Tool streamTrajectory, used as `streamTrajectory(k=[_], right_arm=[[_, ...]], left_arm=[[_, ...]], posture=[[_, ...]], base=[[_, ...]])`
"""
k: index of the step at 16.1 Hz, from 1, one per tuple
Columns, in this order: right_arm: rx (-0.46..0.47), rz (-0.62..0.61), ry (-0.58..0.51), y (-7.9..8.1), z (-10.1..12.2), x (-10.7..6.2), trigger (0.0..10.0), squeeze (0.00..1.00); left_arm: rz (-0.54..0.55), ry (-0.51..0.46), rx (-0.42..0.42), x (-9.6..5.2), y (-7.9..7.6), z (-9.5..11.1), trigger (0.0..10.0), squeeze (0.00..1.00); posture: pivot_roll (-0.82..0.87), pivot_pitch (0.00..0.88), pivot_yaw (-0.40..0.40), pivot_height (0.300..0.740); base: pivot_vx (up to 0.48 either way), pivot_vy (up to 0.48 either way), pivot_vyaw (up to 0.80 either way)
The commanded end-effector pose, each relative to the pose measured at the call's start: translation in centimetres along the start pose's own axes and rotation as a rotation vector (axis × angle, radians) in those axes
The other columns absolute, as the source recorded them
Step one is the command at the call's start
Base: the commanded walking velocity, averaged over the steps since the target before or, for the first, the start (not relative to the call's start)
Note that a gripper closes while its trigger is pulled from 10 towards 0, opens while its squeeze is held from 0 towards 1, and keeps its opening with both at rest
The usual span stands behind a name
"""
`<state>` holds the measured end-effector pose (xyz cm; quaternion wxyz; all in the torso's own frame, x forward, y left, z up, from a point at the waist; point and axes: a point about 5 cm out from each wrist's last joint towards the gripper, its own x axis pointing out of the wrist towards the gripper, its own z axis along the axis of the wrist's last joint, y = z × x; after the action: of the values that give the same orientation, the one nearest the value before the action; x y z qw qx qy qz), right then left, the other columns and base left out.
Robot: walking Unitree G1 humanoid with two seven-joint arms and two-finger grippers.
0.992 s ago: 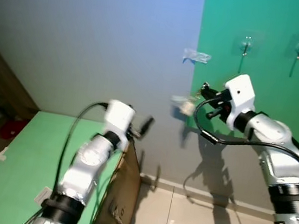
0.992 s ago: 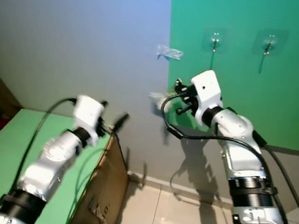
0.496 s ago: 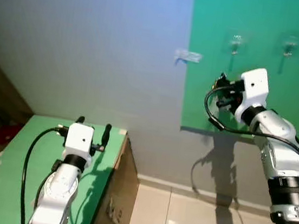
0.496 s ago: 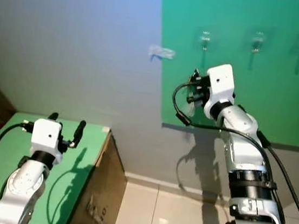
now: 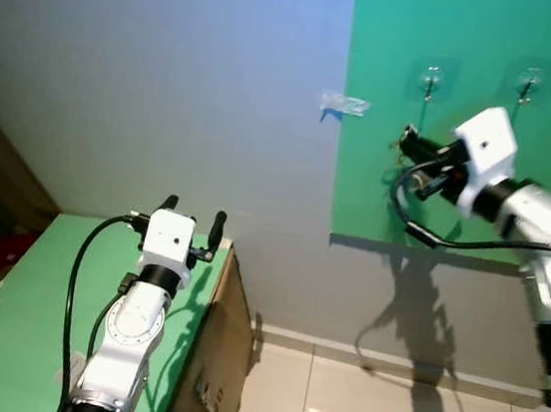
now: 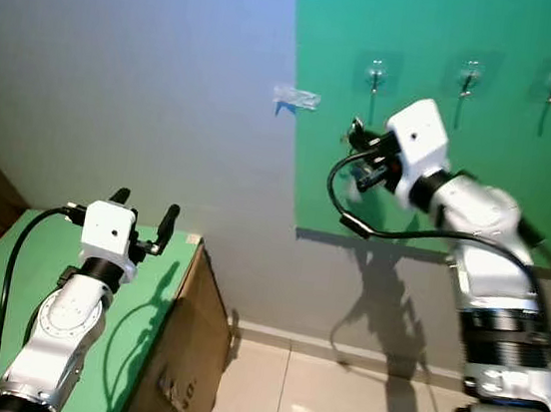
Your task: Hang keys on a hook
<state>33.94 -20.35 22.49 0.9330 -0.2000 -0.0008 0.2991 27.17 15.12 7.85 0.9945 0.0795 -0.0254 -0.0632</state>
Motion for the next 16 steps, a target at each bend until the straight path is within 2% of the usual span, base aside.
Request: streamTrajectory(k=[1, 5, 6, 13, 16], right_arm=[[-0.051, 0.043, -0.040, 0.1, 1.8, -0.2, 0.0, 0.00], [-0.122, 0.083, -0.083, -0.6, 4.5, -1.1, 0.0, 0.00], [-0.130, 0.053, -0.095, -1.0, 4.9, -1.0, 0.0, 0.00], [-0.180, 0.008, -0.120, -2.0, 6.4, -0.4, 0.0, 0.00], [-0.236, -0.101, -0.155, -3.3, 7.2, 0.1, 0.0, 0.00]], left_arm=[[-0.015, 0.011, -0.012, 0.1, 0.1, -0.3, 10.0, 0.00], [-0.037, 0.000, -0.029, 0.7, -0.4, 0.1, 10.0, 0.00], [-0.035, -0.005, -0.031, 0.9, -0.4, 0.3, 10.0, 0.00], [-0.036, -0.017, -0.043, 1.3, -0.5, 0.7, 10.0, 0.00], [-0.037, -0.026, -0.046, 1.6, -0.6, 1.0, 10.0, 0.00]], posture=[[-0.25, 0.000, 0.170, 0.740], [-0.26, 0.000, 0.170, 0.740], [-0.26, 0.000, 0.167, 0.740], [-0.25, 0.000, 0.158, 0.740], [-0.25, 0.000, 0.156, 0.740]], base=[[0.000, 0.000, 0.00], [0.000, 0.000, 0.00], [0.000, 0.000, 0.00], [0.000, 0.000, 0.00], [0.000, 0.000, 0.00]])
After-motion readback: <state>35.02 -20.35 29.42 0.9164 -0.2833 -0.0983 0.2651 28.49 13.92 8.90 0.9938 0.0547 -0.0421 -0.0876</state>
